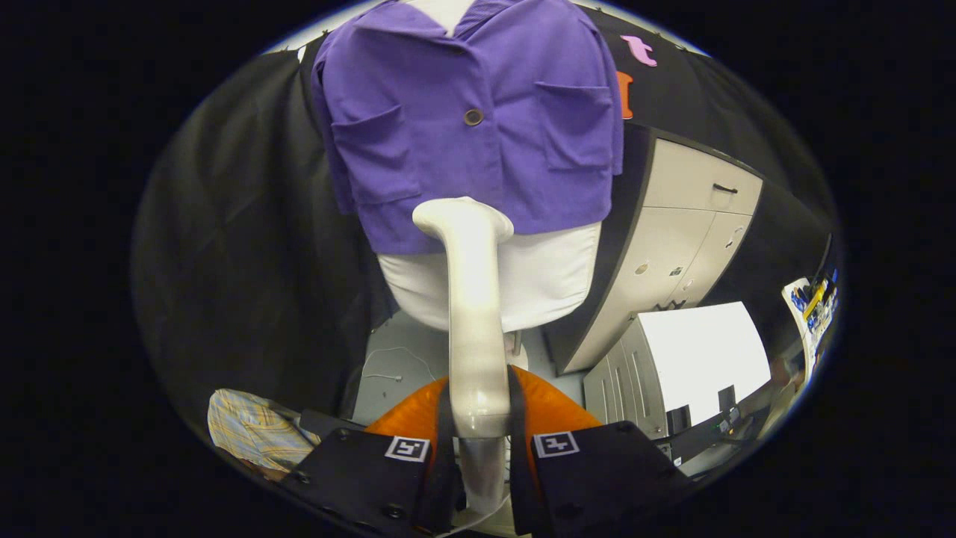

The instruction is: Iron the clothes twice with a garment steamer, once on the left side and once on the right side.

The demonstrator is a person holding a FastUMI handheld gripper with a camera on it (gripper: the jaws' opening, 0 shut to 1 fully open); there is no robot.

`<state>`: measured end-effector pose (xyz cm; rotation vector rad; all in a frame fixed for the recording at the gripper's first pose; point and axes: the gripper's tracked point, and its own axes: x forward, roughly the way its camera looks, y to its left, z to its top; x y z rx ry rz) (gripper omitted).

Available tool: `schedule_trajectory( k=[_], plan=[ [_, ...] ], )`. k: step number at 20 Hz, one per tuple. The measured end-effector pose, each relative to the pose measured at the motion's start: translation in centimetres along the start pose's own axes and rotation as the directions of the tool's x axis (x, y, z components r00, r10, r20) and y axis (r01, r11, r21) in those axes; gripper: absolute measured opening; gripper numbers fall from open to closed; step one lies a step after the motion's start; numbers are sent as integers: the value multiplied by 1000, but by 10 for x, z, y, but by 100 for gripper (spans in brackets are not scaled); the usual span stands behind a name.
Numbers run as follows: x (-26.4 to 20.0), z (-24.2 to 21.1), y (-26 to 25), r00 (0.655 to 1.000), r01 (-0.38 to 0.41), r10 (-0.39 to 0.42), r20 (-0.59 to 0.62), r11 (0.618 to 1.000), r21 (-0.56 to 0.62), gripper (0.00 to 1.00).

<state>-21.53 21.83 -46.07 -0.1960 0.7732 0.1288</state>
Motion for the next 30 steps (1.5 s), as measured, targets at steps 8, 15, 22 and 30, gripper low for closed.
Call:
schedule_trajectory(
  k=[8, 15, 22, 30],
  plan=[
    [-82, 111, -130, 966, 45, -57, 253, 998, 52, 37],
    [-162, 234, -188, 857, 84, -90, 508, 996, 35, 37],
    [-234, 305, -192, 749, 63, -62, 660, 998, 21, 37],
    [-244, 314, -189, 731, 33, -67, 679, 997, 63, 37]
  ],
)
